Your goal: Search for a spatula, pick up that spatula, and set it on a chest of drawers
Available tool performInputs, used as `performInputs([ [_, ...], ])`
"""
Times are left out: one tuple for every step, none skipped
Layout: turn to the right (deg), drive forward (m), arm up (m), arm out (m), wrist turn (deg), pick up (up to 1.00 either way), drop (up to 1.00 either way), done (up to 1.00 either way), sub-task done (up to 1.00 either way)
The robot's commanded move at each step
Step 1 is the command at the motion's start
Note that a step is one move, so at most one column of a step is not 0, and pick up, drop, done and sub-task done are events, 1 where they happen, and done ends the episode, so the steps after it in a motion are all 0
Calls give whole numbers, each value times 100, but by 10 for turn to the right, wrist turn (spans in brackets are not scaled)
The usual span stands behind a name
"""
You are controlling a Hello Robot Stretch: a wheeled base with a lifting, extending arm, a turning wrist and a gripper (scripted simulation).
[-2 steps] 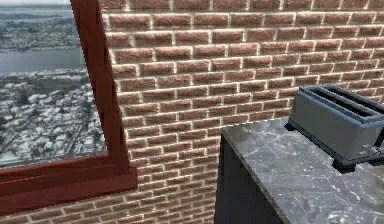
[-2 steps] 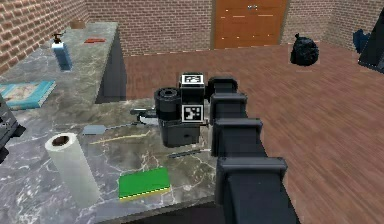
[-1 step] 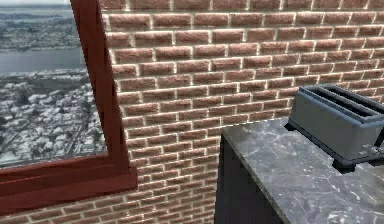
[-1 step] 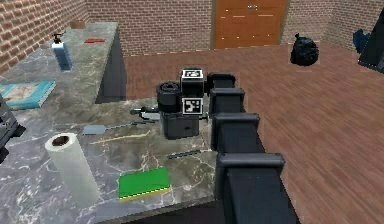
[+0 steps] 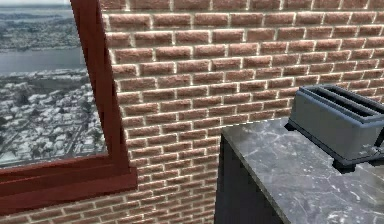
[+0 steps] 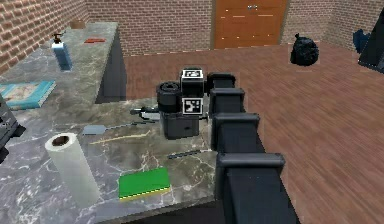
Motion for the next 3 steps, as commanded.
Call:
performInputs([
  [0, 0, -14, 0, 0, 0, 0, 0, 0],
  [0, 0, 0, 0, 0, 100, 0, 0, 0],
  [0, 0, 10, 0, 0, 0, 0, 0, 0],
])
